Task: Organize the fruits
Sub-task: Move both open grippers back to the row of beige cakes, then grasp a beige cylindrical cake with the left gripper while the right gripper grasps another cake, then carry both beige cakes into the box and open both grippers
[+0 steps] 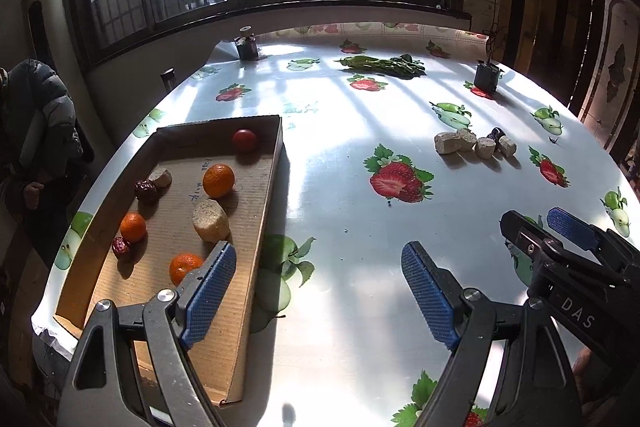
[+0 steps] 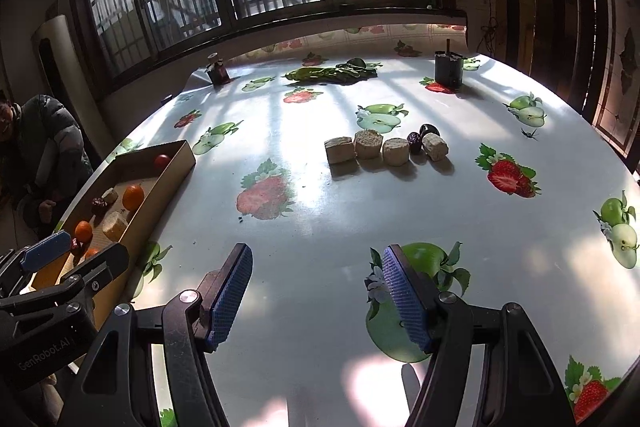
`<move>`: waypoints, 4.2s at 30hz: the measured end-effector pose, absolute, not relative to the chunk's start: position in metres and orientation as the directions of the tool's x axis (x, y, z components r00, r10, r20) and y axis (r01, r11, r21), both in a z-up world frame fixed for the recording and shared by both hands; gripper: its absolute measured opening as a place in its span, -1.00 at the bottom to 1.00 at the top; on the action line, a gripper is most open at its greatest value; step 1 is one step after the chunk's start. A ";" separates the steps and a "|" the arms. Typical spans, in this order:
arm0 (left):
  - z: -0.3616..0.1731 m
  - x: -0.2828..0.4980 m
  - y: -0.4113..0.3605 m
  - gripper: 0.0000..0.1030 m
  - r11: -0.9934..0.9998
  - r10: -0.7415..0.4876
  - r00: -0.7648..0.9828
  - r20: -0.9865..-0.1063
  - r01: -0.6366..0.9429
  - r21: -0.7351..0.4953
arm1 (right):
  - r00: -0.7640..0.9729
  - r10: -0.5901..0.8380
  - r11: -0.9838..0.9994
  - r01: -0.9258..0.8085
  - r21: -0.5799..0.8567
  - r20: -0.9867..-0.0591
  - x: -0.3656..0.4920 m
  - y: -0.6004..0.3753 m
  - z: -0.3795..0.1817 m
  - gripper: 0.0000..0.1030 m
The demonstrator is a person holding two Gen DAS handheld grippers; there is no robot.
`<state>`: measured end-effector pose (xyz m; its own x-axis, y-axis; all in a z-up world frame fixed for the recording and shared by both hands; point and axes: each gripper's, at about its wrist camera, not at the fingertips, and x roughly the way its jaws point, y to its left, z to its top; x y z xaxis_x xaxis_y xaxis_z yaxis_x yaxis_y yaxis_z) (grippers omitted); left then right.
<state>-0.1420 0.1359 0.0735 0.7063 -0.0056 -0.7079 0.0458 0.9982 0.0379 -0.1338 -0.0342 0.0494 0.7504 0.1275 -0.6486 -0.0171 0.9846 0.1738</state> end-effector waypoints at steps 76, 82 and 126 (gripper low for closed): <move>0.014 0.038 -0.008 -0.53 0.942 -0.208 0.561 -0.801 0.334 -0.010 | 0.560 0.491 0.831 -0.072 0.551 -0.667 0.037 -0.164 0.000 -0.39; 0.036 0.013 0.021 -0.53 0.954 -0.243 0.572 -0.783 0.289 -0.085 | 0.591 0.514 0.809 -0.092 0.580 -0.622 0.030 -0.169 0.010 -0.39; 0.034 -0.135 0.352 -0.50 0.910 0.079 0.629 -0.773 -0.362 -0.201 | 0.391 0.549 0.741 -0.636 0.215 -0.739 -0.106 0.198 0.028 -0.36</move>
<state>-0.1350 0.3517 0.0343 0.6289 0.0792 -0.7734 -0.3615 0.9105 -0.2008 -0.1055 0.1976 0.0277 0.3905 0.5494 -0.7387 -0.6355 0.7414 0.2154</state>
